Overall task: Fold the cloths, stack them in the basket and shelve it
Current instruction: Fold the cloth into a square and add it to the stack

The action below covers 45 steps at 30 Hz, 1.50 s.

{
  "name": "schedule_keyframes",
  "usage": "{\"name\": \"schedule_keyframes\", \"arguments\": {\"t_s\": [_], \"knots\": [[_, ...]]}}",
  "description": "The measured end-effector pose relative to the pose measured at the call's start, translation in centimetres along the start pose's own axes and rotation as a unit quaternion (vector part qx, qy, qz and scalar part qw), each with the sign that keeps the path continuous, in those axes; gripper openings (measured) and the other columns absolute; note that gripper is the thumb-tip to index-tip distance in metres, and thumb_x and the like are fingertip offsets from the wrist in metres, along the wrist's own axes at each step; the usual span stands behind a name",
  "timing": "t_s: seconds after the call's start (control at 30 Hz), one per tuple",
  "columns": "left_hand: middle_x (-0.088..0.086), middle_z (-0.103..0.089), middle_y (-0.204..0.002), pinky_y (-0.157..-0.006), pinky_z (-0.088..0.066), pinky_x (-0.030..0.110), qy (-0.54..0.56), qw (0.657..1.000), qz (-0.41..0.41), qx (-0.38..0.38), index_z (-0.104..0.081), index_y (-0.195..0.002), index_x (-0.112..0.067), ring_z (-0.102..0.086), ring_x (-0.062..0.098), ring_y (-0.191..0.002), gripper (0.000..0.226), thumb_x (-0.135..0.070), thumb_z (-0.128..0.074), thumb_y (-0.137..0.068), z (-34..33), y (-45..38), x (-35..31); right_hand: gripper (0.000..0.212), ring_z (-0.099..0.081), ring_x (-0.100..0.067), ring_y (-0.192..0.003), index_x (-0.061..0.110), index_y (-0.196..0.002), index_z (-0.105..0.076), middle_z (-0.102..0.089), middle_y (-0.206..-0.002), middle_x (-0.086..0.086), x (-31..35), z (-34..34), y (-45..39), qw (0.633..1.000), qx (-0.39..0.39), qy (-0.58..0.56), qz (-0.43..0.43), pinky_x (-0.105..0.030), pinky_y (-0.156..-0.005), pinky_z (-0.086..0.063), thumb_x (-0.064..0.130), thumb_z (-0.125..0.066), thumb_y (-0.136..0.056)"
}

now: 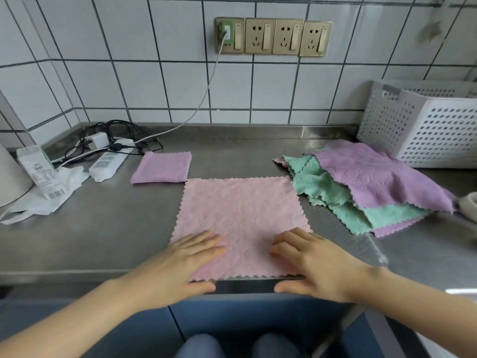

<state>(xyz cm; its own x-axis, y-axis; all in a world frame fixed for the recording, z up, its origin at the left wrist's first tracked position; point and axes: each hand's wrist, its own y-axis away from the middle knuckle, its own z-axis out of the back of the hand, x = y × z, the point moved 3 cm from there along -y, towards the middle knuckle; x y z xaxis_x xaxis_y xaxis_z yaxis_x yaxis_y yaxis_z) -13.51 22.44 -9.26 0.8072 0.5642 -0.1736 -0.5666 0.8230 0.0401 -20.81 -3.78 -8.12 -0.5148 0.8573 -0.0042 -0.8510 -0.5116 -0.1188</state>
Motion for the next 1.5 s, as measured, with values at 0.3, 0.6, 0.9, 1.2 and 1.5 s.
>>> {"name": "schedule_keyframes", "arguments": {"t_s": [0.3, 0.6, 0.9, 1.2, 1.5], "knots": [[-0.034, -0.039, -0.135, -0.108, -0.031, 0.014, 0.072, 0.993, 0.04, -0.086, -0.061, -0.124, -0.033, -0.036, -0.019, -0.124, 0.033, -0.02, -0.052, -0.095, 1.2, 1.7, 2.1, 0.014, -0.055, -0.022, -0.077, 0.019, -0.09, -0.055, -0.056, -0.09, 0.004, 0.2, 0.9, 0.4, 0.998, -0.045, 0.049, 0.016, -0.037, -0.057, -0.051, 0.024, -0.042, -0.09], [-0.015, -0.069, -0.075, -0.068, -0.045, 0.019, 0.278, 0.945, 0.129, -0.114, -0.074, -0.082, -0.028, -0.057, -0.006, -0.069, 0.03, -0.056, -0.067, -0.075, 3.9, 3.0, 4.6, 0.011, -0.057, -0.004, -0.08, 0.024, -0.089, -0.062, -0.063, -0.089, 0.012, -2.0, 3.4, 1.6, 0.979, 0.013, -0.178, -0.1, -0.026, -0.074, -0.047, 0.034, -0.058, -0.087], [0.015, -0.07, -0.092, -0.059, -0.051, 0.028, 0.545, 0.763, 0.277, -0.208, -0.068, -0.097, 0.002, -0.062, 0.023, -0.072, 0.023, -0.017, -0.07, -0.082, 6.0, -2.0, 8.0, 0.018, -0.046, -0.003, -0.052, 0.01, -0.074, -0.063, -0.054, -0.061, 0.005, -7.2, 5.0, -3.9, 0.795, -0.121, -0.51, -0.304, -0.012, -0.045, -0.033, 0.023, -0.073, -0.082], [0.002, -0.033, -0.052, -0.048, -0.033, 0.021, 0.456, 0.773, 0.387, -0.21, -0.042, -0.056, -0.015, -0.033, 0.014, -0.045, 0.037, -0.009, -0.069, -0.082, 3.1, -6.8, 11.6, 0.011, -0.049, -0.013, -0.053, 0.007, -0.088, -0.071, -0.059, -0.069, -0.005, -13.0, 0.0, -8.9, 0.812, -0.084, -0.383, -0.433, -0.02, -0.044, -0.043, 0.017, -0.071, -0.083], [0.004, -0.026, -0.056, -0.053, -0.018, 0.029, 0.326, 0.837, 0.346, -0.272, -0.047, -0.063, -0.008, -0.024, 0.017, -0.056, 0.028, -0.012, -0.065, -0.084, 3.0, -7.3, 11.9, 0.019, -0.057, -0.02, -0.057, 0.006, -0.094, -0.067, -0.064, -0.082, -0.01, -13.2, -0.5, -9.2, 0.812, -0.085, -0.365, -0.447, -0.026, -0.049, -0.054, 0.023, -0.07, -0.086]]}}
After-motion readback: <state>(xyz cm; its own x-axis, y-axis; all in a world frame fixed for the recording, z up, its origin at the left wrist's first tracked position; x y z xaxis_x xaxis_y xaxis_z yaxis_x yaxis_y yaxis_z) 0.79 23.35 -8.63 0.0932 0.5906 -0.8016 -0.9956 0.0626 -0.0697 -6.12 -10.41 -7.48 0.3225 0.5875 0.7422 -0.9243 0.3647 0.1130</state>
